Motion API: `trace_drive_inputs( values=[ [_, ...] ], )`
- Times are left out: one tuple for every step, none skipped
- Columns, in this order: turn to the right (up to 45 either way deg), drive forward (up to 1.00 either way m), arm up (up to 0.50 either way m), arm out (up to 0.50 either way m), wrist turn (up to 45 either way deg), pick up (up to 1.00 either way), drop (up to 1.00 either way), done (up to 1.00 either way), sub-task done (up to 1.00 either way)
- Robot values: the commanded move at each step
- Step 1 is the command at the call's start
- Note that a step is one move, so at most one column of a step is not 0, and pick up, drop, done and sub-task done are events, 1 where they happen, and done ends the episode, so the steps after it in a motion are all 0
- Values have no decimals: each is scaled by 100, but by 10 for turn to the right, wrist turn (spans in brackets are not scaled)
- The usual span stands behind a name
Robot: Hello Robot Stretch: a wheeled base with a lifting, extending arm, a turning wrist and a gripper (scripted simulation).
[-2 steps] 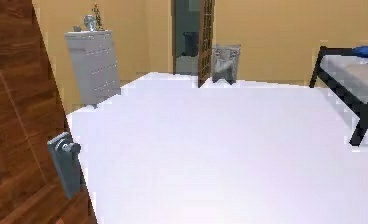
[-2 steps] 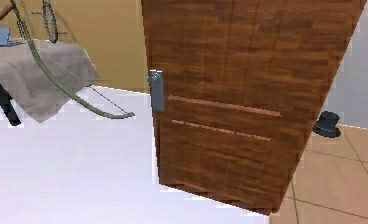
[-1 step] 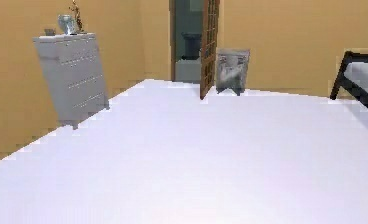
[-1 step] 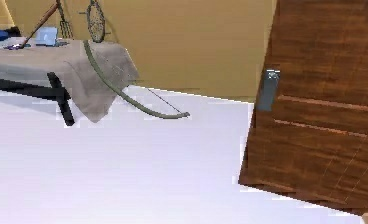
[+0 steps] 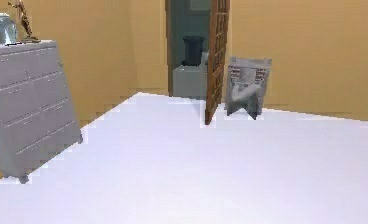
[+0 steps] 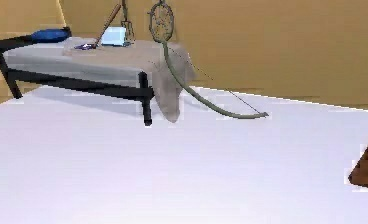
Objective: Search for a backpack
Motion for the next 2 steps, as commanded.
trace_drive_inputs(
  values=[
    [0, 100, 0, 0, 0, 0, 0, 0, 0],
    [-30, 0, 0, 0, 0, 0, 0, 0, 0]
  ],
)
